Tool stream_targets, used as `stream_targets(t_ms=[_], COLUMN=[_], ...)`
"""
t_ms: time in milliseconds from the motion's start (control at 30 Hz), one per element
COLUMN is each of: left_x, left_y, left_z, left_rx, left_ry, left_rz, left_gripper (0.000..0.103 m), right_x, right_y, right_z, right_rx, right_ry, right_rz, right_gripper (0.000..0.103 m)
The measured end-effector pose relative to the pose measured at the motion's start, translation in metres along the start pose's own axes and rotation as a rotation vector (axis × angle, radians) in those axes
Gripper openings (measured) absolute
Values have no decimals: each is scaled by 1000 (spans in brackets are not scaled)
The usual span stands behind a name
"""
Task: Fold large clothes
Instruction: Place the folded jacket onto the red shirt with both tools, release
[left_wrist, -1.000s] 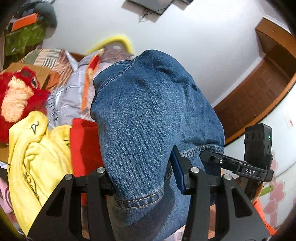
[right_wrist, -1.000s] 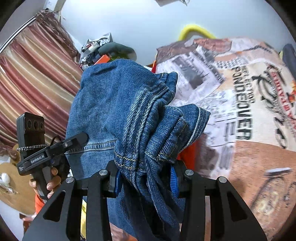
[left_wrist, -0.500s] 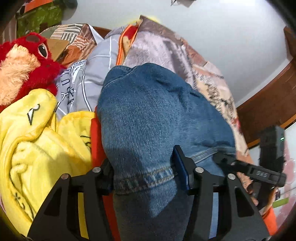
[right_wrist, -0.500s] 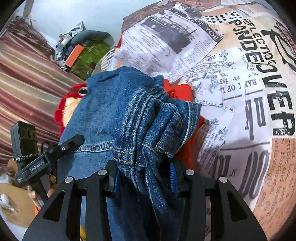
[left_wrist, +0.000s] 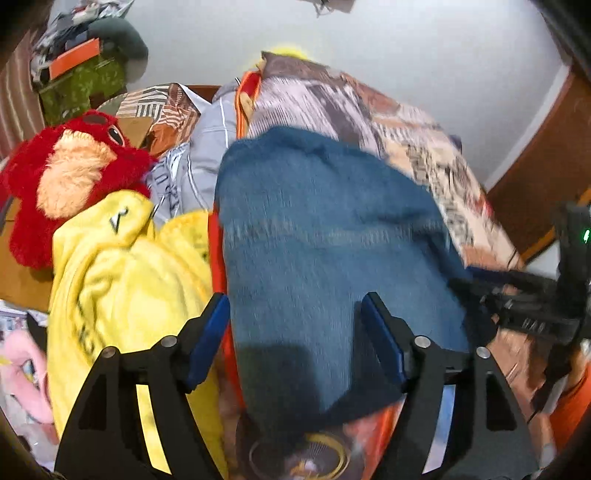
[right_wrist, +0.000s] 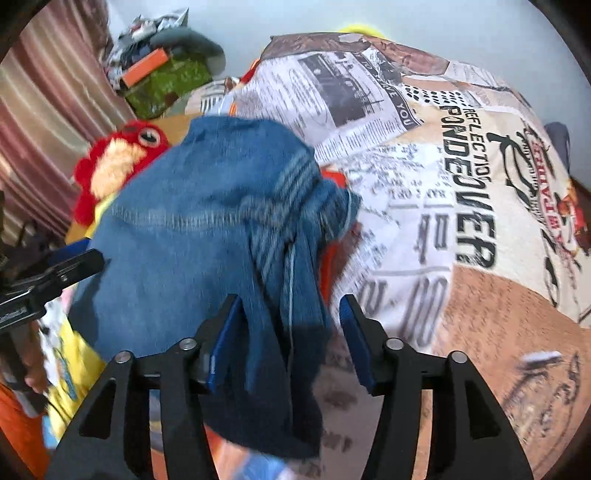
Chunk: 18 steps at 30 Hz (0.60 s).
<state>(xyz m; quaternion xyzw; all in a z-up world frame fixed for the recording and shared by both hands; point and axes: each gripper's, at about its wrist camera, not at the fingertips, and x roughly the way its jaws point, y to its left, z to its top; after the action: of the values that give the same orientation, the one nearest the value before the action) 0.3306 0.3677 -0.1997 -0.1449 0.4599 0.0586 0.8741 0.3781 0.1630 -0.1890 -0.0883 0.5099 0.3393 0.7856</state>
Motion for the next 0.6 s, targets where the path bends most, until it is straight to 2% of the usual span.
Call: stream_targets(t_ms=[100,200,267,333,467,600], left_x=[-5,-16,-26,-46,-88,-144], left_y=[-10,-12,-15,-25,-44,-66], left_z=[-24,-39,-43,-46,-48,-51], left_rx=[54,47,32,54,86,121], left_ry=[-15,-20,-12,-53,-138,-247], left_rz=[70,72,76,96,123,138], left_gripper=[86,85,85,85,85,85], right_x=[-8,-16,-27,-43,-88,-144], right_y=[-1,3,8,14,28,47], right_z=[-15,-24,-30,-33,-37,-45], right_rx=[-16,-42,-66,-83,-108,-135], right_ry=[-8,17,2,-24,-97,-214], right_rz=[-34,-47,-68,-74,-28,-11], right_gripper=[64,64,64,64,64,64])
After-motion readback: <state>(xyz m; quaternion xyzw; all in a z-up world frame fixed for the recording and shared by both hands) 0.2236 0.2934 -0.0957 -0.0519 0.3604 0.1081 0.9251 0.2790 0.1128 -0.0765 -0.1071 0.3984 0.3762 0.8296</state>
